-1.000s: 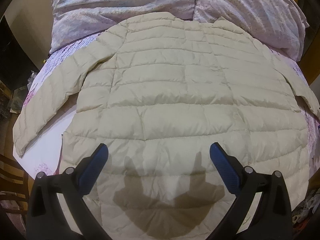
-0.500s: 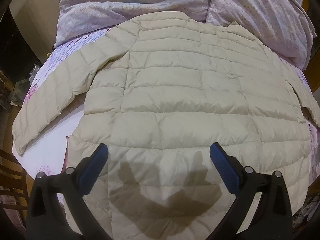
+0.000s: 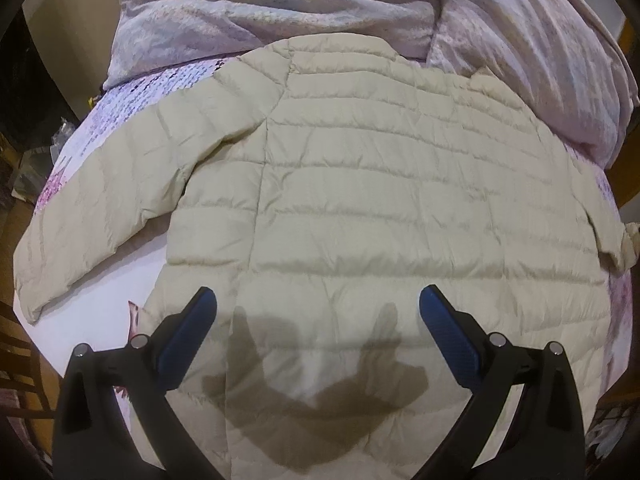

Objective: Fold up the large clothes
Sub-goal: 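Carry the held sleeve across the jacket back with the right gripper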

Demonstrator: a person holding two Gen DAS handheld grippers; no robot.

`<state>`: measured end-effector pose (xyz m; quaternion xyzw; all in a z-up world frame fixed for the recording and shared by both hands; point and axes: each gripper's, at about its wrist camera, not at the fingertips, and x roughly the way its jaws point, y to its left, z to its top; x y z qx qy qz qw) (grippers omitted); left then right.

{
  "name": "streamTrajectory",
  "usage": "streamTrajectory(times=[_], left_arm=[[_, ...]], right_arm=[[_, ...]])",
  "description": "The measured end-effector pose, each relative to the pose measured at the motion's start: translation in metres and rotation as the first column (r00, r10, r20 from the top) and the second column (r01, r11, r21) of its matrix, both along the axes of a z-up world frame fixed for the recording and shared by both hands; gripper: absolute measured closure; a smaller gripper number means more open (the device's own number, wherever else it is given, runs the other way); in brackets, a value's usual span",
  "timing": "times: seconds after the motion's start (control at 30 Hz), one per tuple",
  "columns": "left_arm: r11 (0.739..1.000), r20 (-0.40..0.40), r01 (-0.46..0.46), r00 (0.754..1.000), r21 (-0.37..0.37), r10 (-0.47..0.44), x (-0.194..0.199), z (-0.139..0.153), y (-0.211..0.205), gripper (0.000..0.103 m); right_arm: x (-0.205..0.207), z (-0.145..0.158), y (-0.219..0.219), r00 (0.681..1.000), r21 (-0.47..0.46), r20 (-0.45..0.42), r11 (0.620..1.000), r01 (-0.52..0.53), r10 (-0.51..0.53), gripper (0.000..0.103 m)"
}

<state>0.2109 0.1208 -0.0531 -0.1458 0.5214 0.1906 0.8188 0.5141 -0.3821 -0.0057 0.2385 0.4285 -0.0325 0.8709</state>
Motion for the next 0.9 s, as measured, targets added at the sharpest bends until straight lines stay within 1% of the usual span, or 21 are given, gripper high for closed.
streamTrajectory(times=[0.1,0.13,0.2,0.27,0.33,0.4,0.43,0.47,0.53,0.63,0.7,0.73,0.9], left_arm=[[1.000,-0.002,-0.014,1.000,-0.024,0.014,0.003,-0.002,0.010,0.002],[0.999,-0.003,-0.018,1.000,-0.030,0.018,0.005,-0.003,0.013,0.002],[0.999,-0.007,-0.025,1.000,-0.045,0.025,0.008,-0.005,0.019,0.002],[0.998,-0.011,-0.028,1.000,-0.063,0.027,0.011,-0.007,0.024,0.002],[0.997,-0.014,-0.025,1.000,-0.075,0.024,0.015,-0.009,0.027,0.002],[0.996,-0.015,-0.020,1.000,-0.081,0.019,0.020,-0.010,0.030,0.002],[0.996,-0.015,-0.019,1.000,-0.085,0.018,0.022,-0.010,0.031,0.002],[0.996,-0.014,-0.018,1.000,-0.092,0.016,0.025,-0.010,0.032,0.002],[0.994,-0.009,-0.017,1.000,-0.108,0.016,0.030,-0.010,0.036,0.002],[0.991,0.003,-0.017,1.000,-0.131,0.017,0.039,-0.008,0.040,0.002],[0.989,0.012,-0.014,1.000,-0.149,0.016,0.045,-0.007,0.042,0.002],[0.987,0.016,-0.013,1.000,-0.158,0.015,0.049,-0.007,0.042,0.002],[0.980,0.033,-0.002,0.999,-0.197,0.009,0.065,-0.005,0.043,0.002]], right_arm=[[0.002,0.003,0.049,0.993,0.023,0.008,0.993,-0.118,0.117,0.095],[0.003,0.003,0.061,0.990,0.029,0.006,0.990,-0.141,0.141,0.095],[0.001,-0.001,0.101,0.973,0.059,-0.004,0.972,-0.229,0.230,0.095],[-0.003,-0.006,0.130,0.955,0.075,-0.017,0.952,-0.296,0.298,0.095],[-0.010,-0.013,0.170,0.921,0.087,-0.037,0.920,-0.383,0.387,0.095],[-0.020,-0.017,0.200,0.891,0.091,-0.047,0.890,-0.447,0.452,0.095],[-0.026,-0.021,0.220,0.866,0.100,-0.054,0.865,-0.491,0.498,0.096],[-0.033,-0.023,0.232,0.849,0.103,-0.057,0.849,-0.518,0.525,0.096],[-0.046,-0.028,0.263,0.805,0.109,-0.067,0.806,-0.582,0.590,0.095],[-0.063,-0.036,0.296,0.751,0.120,-0.081,0.754,-0.646,0.656,0.096],[-0.074,-0.042,0.312,0.722,0.132,-0.090,0.726,-0.674,0.686,0.096],[-0.082,-0.046,0.322,0.701,0.138,-0.098,0.707,-0.694,0.707,0.096],[-0.104,-0.056,0.352,0.629,0.122,-0.119,0.640,-0.758,0.768,0.096]])
